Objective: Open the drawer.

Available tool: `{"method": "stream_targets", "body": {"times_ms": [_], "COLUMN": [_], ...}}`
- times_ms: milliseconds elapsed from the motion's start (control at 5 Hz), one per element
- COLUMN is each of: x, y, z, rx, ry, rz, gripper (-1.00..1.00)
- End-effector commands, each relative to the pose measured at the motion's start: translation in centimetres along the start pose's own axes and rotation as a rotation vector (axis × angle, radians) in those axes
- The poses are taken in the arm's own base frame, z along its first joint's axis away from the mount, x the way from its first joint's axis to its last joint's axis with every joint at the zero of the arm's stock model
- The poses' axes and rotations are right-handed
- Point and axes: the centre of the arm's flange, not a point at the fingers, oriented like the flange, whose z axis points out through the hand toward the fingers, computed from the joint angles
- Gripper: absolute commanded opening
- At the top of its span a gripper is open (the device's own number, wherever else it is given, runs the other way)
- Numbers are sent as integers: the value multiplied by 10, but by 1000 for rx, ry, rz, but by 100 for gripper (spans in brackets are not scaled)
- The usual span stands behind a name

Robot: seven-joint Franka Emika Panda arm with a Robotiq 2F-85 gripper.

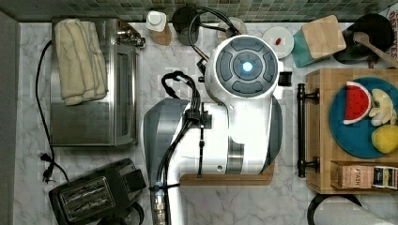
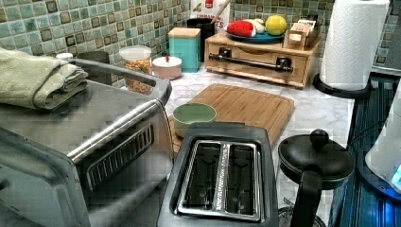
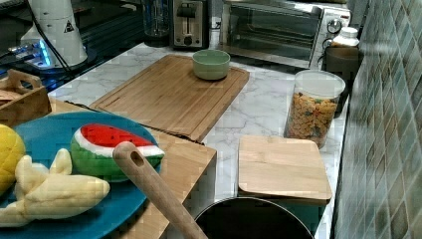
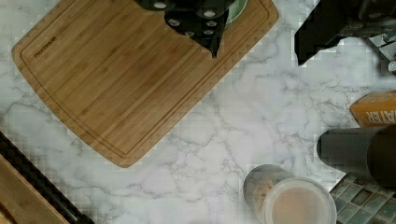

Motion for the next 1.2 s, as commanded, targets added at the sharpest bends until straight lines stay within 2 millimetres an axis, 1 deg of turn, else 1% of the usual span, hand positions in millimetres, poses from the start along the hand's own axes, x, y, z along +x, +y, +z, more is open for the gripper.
{"method": "stream_targets", "body": {"times_ms": [200,400,800,1000,1200], "x": [3,13,53,70,80], "y": [10,29,83,104,119], "z": [1,10,34,52,69], "rx": [28,4,-4,-54,-71], "ry": [16,34,19,60,94], "rz": [-54,-239,-532,-638,-686], "gripper": [100,100,100,100,100]}}
